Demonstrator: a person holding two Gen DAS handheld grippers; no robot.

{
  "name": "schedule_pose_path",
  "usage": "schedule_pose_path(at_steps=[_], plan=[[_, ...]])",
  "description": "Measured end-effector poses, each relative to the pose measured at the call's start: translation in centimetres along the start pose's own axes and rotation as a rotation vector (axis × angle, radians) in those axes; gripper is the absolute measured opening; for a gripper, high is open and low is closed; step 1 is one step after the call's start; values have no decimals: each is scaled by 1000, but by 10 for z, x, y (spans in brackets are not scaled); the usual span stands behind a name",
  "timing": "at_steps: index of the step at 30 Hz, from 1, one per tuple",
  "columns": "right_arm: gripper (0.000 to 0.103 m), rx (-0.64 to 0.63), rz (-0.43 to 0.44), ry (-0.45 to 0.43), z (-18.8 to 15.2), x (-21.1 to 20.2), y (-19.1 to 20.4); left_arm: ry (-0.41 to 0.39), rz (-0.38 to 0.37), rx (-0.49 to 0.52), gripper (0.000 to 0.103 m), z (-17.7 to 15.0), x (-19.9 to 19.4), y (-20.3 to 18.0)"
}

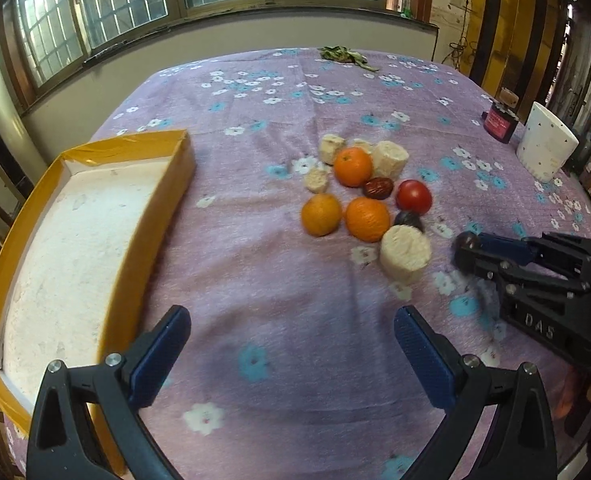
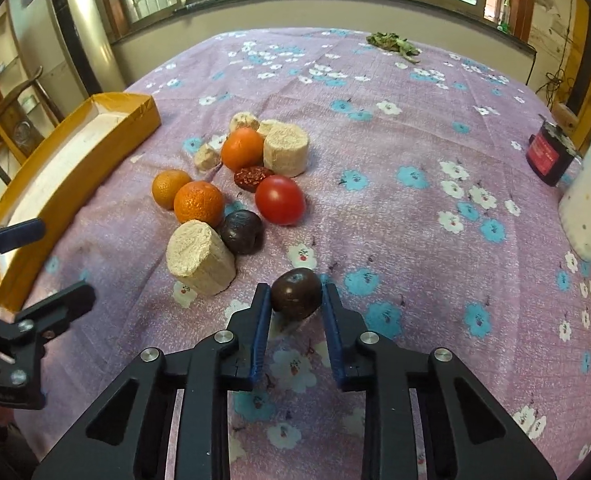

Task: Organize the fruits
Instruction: 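Grasp the white cake slice with left tool while right tool grasps dark plum, then carry cake and plum over the yellow tray and open both tools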

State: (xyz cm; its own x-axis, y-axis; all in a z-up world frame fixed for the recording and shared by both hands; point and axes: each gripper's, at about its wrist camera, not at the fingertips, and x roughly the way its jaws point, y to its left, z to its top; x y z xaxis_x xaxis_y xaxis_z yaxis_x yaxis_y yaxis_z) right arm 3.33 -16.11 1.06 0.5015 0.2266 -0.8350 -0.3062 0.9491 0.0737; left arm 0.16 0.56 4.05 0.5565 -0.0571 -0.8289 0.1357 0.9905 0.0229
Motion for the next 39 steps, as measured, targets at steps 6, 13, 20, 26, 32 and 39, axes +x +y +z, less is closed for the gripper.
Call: schedule_pose_path(at_steps=[6, 13, 20, 26, 32, 39], plan=[[25, 2, -11, -16, -12, -15, -9, 18, -53, 14, 103, 18, 15, -28], [25, 32, 17, -9, -22, -19, -20, 78, -124, 1, 70, 27, 40, -47], [26, 67, 48, 3, -18, -14, -24, 88, -236, -59, 39, 29, 48, -34], [31, 42, 87, -9, -4, -7, -6, 83, -227, -87, 39, 18, 36, -8], [31, 21, 30, 0, 3, 10, 5, 88, -237, -96, 39, 8, 29, 16], [21, 72, -17, -20, 1, 2, 1, 97, -291, -72, 39, 4, 24, 25]])
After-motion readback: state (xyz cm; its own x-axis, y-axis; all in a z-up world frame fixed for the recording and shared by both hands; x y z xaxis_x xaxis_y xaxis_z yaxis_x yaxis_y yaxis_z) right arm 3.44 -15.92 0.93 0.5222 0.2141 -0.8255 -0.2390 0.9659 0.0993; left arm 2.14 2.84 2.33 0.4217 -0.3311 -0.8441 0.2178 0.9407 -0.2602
